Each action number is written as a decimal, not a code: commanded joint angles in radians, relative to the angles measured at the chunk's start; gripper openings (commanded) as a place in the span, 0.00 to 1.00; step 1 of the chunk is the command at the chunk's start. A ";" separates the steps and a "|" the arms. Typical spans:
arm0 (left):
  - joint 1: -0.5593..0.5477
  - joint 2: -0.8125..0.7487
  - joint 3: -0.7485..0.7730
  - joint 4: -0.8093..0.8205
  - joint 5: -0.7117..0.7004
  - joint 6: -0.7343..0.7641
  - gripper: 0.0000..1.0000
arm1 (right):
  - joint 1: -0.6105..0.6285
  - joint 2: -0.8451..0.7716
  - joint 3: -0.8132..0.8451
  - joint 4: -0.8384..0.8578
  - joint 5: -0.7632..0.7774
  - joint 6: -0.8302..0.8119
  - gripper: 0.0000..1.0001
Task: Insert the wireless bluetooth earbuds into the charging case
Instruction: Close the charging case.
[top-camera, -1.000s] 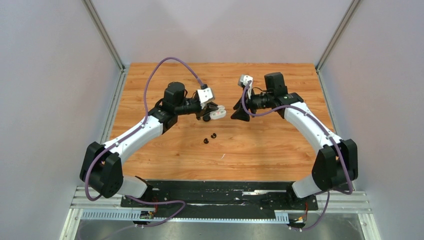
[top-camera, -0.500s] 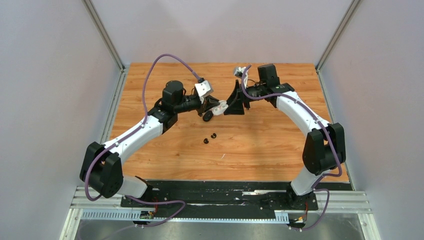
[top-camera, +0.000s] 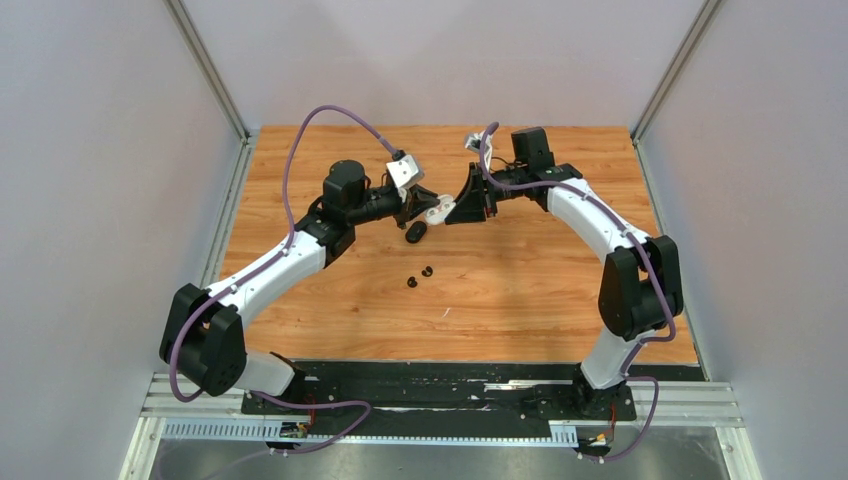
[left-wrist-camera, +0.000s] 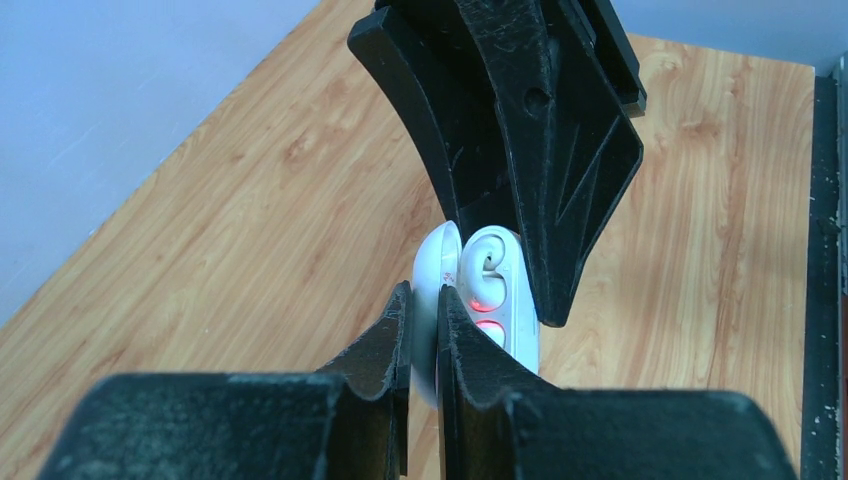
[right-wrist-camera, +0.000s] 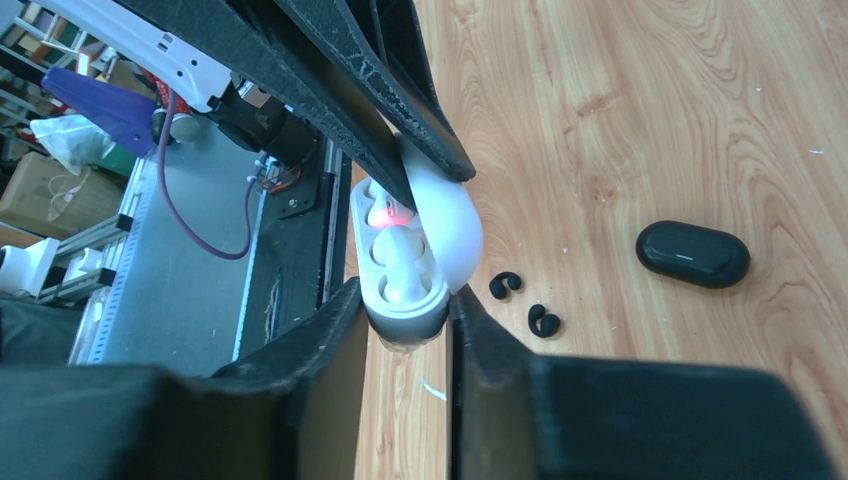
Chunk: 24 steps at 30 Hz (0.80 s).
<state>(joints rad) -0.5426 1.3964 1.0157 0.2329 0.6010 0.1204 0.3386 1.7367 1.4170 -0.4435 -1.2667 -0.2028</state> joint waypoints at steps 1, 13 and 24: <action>0.000 -0.021 0.015 0.061 -0.010 -0.017 0.00 | -0.002 0.015 0.040 0.061 -0.059 0.059 0.12; 0.062 -0.005 0.143 -0.084 -0.009 -0.063 0.56 | -0.026 0.051 0.034 0.099 -0.097 0.086 0.00; 0.127 0.197 0.313 -0.255 0.415 -0.288 0.94 | -0.030 0.064 0.050 0.104 -0.096 0.074 0.00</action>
<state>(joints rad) -0.4095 1.5192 1.3201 0.0467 0.8291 -0.0574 0.3126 1.7920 1.4212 -0.3824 -1.3209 -0.1249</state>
